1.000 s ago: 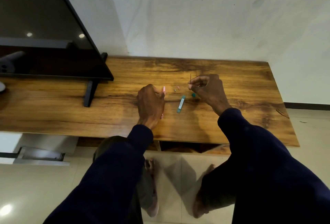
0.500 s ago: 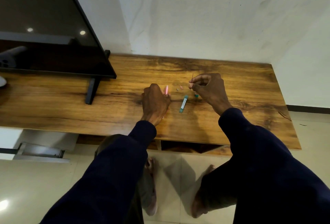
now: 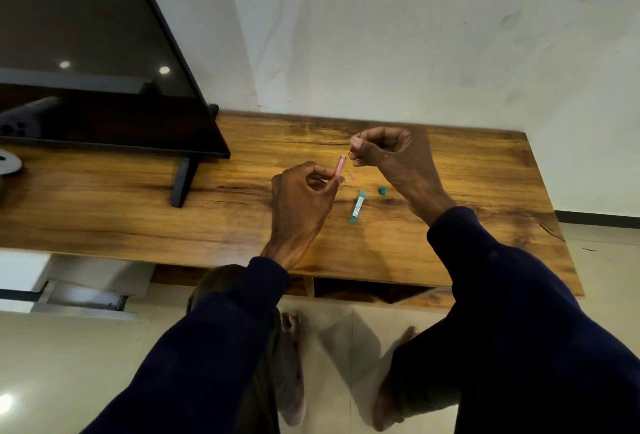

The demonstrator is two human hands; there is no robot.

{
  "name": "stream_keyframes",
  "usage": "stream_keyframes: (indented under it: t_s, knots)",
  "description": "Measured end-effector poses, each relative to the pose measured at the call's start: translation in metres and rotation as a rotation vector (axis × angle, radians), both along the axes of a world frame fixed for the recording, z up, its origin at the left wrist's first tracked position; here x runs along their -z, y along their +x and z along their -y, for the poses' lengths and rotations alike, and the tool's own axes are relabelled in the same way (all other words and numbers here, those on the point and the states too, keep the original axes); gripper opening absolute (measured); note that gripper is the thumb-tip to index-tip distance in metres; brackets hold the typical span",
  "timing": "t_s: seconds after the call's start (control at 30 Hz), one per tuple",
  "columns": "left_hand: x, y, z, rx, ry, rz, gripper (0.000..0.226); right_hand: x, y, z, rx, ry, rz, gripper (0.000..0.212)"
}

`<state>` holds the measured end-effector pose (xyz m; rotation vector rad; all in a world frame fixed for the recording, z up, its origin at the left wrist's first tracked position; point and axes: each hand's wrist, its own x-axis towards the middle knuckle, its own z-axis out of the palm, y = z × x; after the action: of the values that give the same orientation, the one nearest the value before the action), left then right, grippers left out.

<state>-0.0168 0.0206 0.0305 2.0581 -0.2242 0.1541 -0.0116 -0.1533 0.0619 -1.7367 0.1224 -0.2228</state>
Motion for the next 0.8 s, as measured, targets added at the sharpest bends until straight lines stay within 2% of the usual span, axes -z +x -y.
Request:
stream_keyframes:
  t_s: [0.2, 0.8]
  knots:
    - [0.000, 0.000, 0.000, -0.003, -0.067, 0.047, 0.035, -0.014, 0.001, -0.006, -0.032, -0.060, 0.049, 0.018]
    - [0.000, 0.000, 0.002, 0.036, -0.125, 0.095, 0.032, -0.010, -0.003, -0.004, -0.031, -0.071, 0.036, 0.018]
